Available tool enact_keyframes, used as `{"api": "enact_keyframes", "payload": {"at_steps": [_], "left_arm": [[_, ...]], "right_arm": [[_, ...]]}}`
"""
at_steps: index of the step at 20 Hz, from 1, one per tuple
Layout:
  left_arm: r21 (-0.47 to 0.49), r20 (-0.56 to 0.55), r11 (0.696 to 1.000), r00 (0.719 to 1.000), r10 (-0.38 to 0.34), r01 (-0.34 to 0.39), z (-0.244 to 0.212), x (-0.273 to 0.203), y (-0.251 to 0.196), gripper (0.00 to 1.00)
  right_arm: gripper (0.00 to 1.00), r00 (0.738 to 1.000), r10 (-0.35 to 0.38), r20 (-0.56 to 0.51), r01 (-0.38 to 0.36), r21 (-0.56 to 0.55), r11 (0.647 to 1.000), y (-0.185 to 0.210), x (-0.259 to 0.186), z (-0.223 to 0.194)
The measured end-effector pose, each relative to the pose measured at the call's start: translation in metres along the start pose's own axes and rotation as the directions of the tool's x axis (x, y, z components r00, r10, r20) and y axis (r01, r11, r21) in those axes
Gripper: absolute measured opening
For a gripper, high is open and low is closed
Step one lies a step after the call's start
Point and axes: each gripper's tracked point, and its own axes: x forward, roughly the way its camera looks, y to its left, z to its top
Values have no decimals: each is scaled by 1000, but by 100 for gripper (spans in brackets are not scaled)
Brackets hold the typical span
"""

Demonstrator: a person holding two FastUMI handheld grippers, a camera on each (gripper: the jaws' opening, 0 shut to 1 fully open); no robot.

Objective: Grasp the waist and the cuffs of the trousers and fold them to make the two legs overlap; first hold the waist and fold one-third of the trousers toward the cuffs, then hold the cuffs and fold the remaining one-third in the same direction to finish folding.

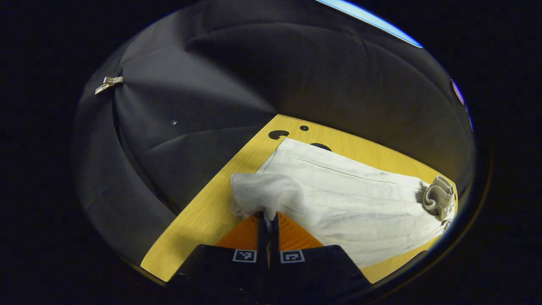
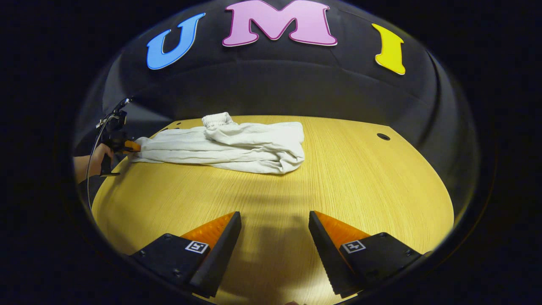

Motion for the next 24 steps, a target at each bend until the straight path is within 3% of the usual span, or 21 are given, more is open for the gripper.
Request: {"api": "enact_keyframes", "payload": {"at_steps": [6, 12, 18, 24], "left_arm": [[6, 120, 1000, 992, -30, 30, 43, -37, -24, 6], [2, 205, 992, 971, -127, 130, 85, -79, -90, 6], [24, 252, 966, 934, -254, 257, 110, -114, -190, 6], [142, 281, 914, 870, -405, 379, 132, -153, -314, 6]], "right_arm": [[98, 1000, -7, 7, 7, -1, 1000, -11, -1, -1], [97, 999, -23, 31, 21, 43, 999, -27, -5, 9], [97, 998, -55, 38, 53, 59, 997, -59, -13, 11], [97, 993, -105, 46, 101, 82, 992, -98, -23, 12]]}}
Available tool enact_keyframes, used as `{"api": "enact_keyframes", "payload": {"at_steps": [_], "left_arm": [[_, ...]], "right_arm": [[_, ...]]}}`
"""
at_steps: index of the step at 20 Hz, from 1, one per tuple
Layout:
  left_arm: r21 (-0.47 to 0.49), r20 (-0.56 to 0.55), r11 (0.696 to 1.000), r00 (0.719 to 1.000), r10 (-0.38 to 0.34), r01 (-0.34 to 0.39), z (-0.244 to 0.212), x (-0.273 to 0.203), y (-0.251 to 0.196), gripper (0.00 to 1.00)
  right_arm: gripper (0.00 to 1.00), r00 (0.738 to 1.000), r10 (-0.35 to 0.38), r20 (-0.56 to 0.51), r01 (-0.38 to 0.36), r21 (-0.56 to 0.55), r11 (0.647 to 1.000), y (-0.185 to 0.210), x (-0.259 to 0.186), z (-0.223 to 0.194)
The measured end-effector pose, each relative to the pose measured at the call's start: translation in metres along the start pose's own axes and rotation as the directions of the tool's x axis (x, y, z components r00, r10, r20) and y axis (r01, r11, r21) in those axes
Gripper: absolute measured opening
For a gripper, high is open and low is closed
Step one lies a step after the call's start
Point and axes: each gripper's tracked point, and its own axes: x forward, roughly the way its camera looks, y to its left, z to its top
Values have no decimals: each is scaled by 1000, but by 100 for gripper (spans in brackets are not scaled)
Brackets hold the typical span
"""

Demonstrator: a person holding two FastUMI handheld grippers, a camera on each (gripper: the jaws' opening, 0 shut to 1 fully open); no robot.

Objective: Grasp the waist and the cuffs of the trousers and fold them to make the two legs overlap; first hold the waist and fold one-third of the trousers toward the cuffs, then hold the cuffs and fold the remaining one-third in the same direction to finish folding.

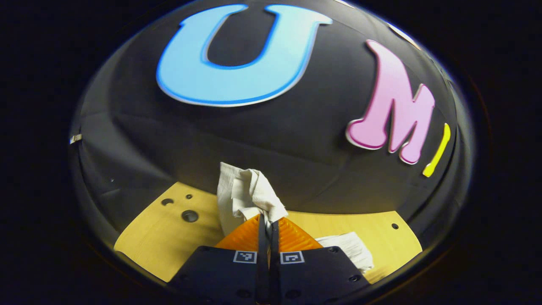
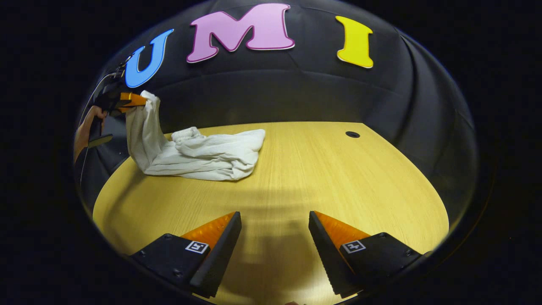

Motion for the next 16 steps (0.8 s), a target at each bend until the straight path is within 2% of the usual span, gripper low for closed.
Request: {"api": "enact_keyframes", "payload": {"at_steps": [5, 6, 7, 10, 13, 16], "left_arm": [[16, -30, 990, 990, -138, 138, -17, 15, -103, 5], [19, -40, 987, 986, -160, 161, -22, 16, -120, 10], [28, -53, 984, 983, -177, 178, -30, 20, -136, 6], [58, -84, 973, 972, -218, 223, -51, 28, -176, 6], [43, -116, 963, 959, -260, 266, -73, 31, -207, 6], [25, -159, 962, 951, -265, 272, -98, 38, -223, 6]], "right_arm": [[98, 1000, -18, 16, 18, 6, 1000, -24, -10, 3], [98, 1000, -21, 20, 21, 7, 1000, -29, -12, 3], [98, 999, -24, 23, 24, 8, 1000, -33, -14, 3], [98, 999, -28, 21, 28, 34, 999, -44, -22, -2], [98, 1000, -22, 19, 21, 73, 997, -46, -30, -11], [99, 999, 1, 37, -4, 75, 997, -38, -40, -15]]}}
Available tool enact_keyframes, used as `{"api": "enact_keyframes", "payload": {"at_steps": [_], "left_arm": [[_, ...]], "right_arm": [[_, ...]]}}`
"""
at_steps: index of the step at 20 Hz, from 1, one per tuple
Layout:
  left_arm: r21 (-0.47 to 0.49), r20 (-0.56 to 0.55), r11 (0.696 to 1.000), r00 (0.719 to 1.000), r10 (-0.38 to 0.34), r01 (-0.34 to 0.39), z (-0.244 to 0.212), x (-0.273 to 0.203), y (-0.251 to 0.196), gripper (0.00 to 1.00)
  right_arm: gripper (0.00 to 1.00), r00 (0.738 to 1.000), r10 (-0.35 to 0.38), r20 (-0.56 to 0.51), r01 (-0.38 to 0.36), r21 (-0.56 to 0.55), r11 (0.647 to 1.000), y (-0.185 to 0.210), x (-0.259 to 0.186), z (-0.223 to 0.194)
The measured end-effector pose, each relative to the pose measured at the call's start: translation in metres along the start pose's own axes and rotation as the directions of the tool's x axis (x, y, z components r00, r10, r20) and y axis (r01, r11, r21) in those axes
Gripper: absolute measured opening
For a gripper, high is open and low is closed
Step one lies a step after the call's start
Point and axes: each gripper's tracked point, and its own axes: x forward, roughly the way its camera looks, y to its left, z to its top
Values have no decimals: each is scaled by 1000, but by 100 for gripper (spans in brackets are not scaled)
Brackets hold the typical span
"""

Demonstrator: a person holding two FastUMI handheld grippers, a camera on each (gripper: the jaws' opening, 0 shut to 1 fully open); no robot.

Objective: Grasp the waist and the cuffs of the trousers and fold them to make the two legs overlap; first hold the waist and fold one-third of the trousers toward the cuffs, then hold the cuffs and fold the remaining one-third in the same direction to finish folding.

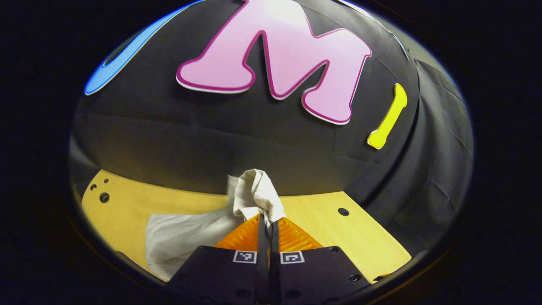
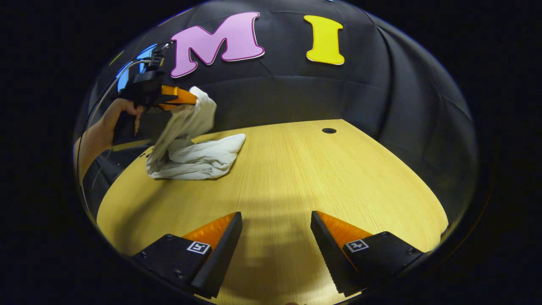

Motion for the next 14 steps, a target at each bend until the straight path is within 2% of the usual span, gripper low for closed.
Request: {"api": "enact_keyframes", "payload": {"at_steps": [2, 3, 5, 7, 10, 11, 13, 14], "left_arm": [[-5, -43, 1000, 999, 22, -22, -20, 8, 1, 8], [-10, -78, 999, 996, 41, -42, -33, 5, 0, 17], [-51, -126, 999, 992, 12, -18, -52, -7, -10, 27], [-75, -126, 997, 992, -29, 19, -60, -31, -21, 67], [-36, -112, 999, 994, -7, 3, -60, -83, -21, 78], [-21, -99, 1000, 995, 2, -4, -60, -103, -21, 91], [13, -59, 1000, 998, 27, -27, -52, -150, -19, 98], [23, -39, 999, 999, 36, -35, -46, -175, -20, 97]], "right_arm": [[99, 1000, 2, 5, -2, -9, 1000, 2, -10, -1], [99, 1000, 2, 11, -2, -10, 1000, 3, -16, 1], [99, 1000, -1, 22, 1, -3, 1000, 5, -32, 5], [99, 1000, -8, 26, 8, 1, 1000, 5, -49, 11], [99, 999, -21, 48, 20, 7, 1000, 5, -82, 27], [99, 998, -25, 59, 25, 7, 1000, 4, -93, 33], [99, 997, -32, 76, 31, 11, 999, 3, -115, 45], [99, 996, -30, 85, 29, 17, 999, 4, -126, 51]]}}
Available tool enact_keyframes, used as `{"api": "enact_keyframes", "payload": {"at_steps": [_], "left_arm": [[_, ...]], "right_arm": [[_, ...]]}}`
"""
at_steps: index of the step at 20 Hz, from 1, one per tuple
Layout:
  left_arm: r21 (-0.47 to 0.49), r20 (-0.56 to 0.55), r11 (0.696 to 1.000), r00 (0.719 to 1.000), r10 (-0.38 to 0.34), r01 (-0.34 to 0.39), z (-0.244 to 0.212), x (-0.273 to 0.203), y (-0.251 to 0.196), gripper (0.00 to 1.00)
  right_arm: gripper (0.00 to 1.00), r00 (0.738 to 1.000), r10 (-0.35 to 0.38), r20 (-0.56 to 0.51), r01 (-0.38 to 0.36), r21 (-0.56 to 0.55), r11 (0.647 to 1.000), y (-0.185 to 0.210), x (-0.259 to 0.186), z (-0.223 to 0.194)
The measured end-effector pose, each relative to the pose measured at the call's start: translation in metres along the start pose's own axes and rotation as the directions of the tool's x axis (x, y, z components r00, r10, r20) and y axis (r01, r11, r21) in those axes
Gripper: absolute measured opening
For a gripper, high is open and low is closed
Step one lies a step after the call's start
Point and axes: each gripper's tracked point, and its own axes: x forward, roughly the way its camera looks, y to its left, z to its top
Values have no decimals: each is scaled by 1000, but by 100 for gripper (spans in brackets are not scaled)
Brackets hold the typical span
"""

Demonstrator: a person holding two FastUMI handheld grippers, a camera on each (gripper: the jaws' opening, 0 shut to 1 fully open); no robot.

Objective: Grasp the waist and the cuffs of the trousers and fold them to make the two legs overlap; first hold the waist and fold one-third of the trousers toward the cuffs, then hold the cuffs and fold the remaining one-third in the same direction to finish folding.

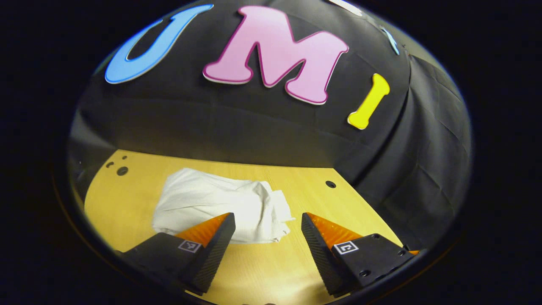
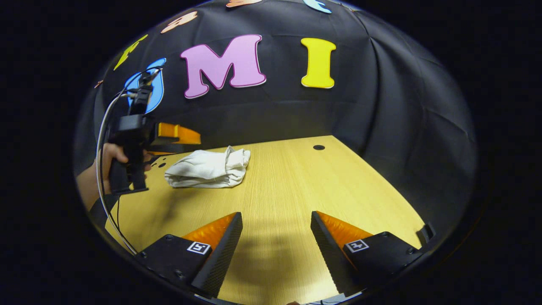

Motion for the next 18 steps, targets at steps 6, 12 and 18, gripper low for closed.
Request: {"api": "enact_keyframes", "payload": {"at_steps": [6, 12, 18], "left_arm": [[56, 174, 991, 979, 110, -121, 42, -149, 13, 97], [118, 293, 971, 942, 164, -206, 43, -285, 21, 97], [73, 310, 963, 924, 224, -258, -6, -358, 29, 97]], "right_arm": [[99, 997, 9, 80, -10, 9, 1000, 10, -64, 54], [98, 981, 15, 195, -10, -22, 1000, 32, -137, 99], [99, 962, 46, 267, -30, -63, 998, 63, -184, 106]]}}
